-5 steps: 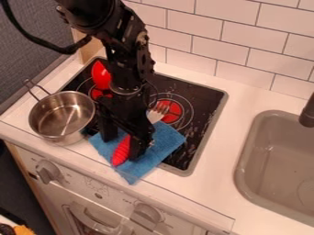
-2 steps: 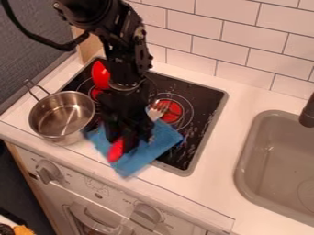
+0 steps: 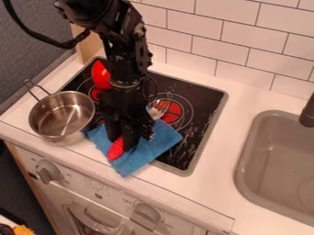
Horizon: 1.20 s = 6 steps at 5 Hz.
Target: Put the red fork to the top of the right burner
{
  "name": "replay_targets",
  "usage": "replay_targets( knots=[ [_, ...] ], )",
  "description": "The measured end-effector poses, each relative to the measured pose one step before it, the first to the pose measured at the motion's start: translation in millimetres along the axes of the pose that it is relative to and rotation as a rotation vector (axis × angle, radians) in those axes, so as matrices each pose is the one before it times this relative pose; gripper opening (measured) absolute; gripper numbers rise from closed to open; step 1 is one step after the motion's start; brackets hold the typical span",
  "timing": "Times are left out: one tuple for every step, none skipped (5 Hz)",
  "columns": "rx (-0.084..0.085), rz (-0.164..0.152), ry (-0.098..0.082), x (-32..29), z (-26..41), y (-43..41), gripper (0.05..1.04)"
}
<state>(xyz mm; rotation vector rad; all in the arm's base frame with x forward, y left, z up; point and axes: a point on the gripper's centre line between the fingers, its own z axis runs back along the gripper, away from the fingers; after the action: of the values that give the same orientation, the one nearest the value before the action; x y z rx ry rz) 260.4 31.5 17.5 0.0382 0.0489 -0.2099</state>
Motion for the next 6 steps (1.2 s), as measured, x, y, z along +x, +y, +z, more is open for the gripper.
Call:
replay_targets(
  knots=[
    [-0.0091,0.0167,-0.1074,9.95,39.71,3.53,0.386],
    [-0.0272,0.0210,-0.0622,17.78,30.48,2.42,0.385],
    [-0.0054,0.0041,0.0013,21.96,-7.93,-3.65,0.386],
    [0.0051,-0.0282,0.0670,21.13,-31.30,-14.98,0.386],
    [0.0194,0.0123,0.0272,25.92,-22.79,-5.58,0.386],
    [0.0119,0.0061,0.0303,23.89,-14.12,-6.12,0.386]
  ],
)
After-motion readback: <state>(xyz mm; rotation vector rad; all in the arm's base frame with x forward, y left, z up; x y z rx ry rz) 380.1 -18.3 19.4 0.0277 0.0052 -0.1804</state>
